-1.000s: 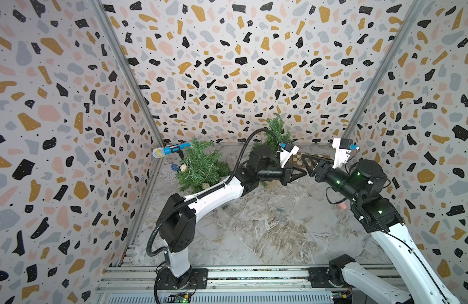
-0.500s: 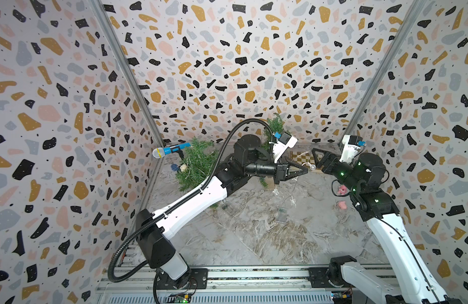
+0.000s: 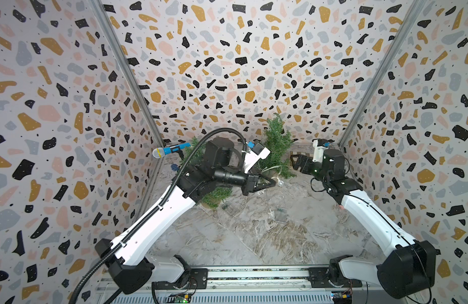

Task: Wrap string light around the christmas tree
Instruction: Wrap the light string around the Christmas tree.

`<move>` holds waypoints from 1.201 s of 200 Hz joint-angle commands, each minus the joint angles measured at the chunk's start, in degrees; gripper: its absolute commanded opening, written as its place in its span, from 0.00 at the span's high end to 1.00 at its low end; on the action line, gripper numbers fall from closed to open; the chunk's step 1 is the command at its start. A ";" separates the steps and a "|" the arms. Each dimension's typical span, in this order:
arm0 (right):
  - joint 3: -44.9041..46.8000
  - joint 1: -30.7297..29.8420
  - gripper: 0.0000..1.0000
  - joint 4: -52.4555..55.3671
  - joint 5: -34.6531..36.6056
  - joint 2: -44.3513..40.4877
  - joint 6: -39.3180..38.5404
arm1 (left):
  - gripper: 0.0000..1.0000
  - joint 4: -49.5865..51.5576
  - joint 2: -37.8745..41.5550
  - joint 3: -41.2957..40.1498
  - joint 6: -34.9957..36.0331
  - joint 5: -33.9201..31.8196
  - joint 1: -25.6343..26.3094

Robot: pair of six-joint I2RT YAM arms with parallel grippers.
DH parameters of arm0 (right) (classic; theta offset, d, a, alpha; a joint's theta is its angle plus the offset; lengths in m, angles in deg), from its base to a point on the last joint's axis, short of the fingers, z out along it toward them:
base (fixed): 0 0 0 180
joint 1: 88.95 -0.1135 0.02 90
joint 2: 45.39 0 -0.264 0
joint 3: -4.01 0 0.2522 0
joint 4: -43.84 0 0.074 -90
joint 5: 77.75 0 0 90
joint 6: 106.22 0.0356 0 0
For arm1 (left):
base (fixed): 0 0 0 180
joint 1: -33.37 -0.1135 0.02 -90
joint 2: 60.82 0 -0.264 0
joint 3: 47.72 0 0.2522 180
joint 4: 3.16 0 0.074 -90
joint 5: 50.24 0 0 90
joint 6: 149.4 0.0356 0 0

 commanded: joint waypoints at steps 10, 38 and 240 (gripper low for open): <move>-5.32 -5.29 0.01 -2.12 4.71 2.83 -5.98 | 1.00 2.71 1.34 -0.39 -2.10 0.32 -2.42; -6.75 -7.32 0.00 -0.82 7.61 5.41 -7.22 | 1.00 6.05 -1.22 4.16 -1.45 0.09 -3.02; -3.29 -6.52 0.32 1.59 8.86 11.63 -10.13 | 1.00 28.03 -21.92 40.61 6.79 -35.07 -13.92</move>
